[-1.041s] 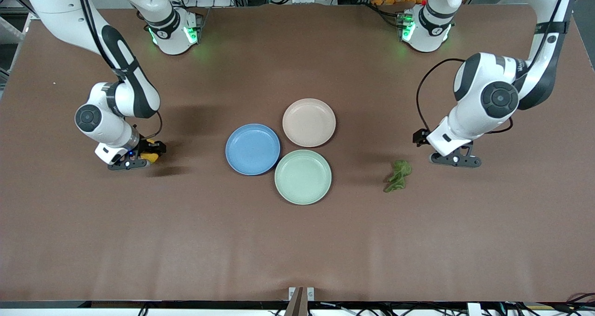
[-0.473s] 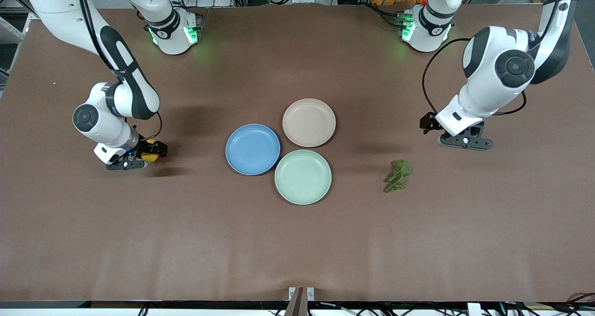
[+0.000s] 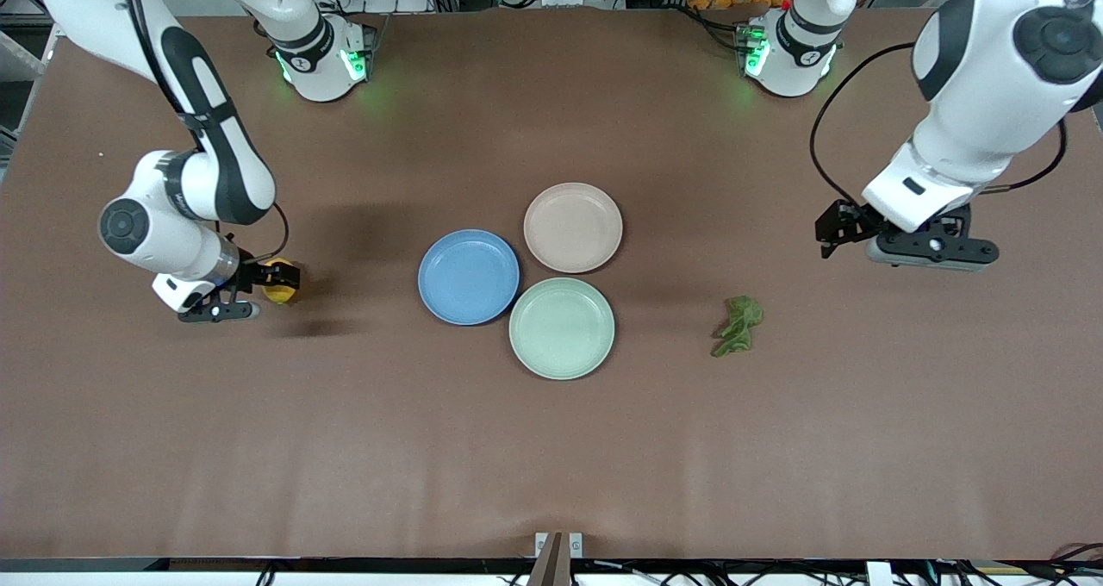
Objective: Pick lemon and lettuce from blue and beige plates
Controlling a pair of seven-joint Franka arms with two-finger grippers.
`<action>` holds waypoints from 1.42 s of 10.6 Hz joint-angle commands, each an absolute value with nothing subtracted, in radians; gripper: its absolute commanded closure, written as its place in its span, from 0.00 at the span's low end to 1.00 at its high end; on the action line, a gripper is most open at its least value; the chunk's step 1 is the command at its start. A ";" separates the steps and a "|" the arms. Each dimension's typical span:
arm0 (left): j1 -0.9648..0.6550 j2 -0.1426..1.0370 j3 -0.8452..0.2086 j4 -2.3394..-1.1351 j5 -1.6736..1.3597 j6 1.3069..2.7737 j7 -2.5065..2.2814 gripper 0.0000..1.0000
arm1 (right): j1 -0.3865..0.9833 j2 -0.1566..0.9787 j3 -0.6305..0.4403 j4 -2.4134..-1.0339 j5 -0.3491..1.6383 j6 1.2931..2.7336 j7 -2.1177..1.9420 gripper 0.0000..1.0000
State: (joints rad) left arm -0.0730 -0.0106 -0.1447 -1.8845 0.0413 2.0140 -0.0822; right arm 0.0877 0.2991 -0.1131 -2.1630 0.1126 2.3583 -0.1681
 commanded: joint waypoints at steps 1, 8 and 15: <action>-0.067 -0.009 -0.144 -1.781 0.014 1.861 -0.051 0.00 | 0.084 0.226 -0.114 -2.155 0.133 2.301 -0.134 0.00; -0.051 -0.012 -0.138 -1.606 0.011 1.635 -0.052 0.00 | 0.074 0.058 -0.137 -2.111 0.120 2.200 -0.124 0.00; -0.051 -0.012 -0.149 -1.563 -0.006 1.594 -0.066 0.00 | 0.051 0.057 -0.132 -1.708 0.023 1.715 -0.126 0.00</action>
State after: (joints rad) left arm -0.0545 -0.0126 -0.1419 -1.5821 0.0185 1.6191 -0.0808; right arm 0.0651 0.0518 -0.1426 -1.7686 0.0436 1.7768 -0.1301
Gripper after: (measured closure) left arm 0.000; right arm 0.000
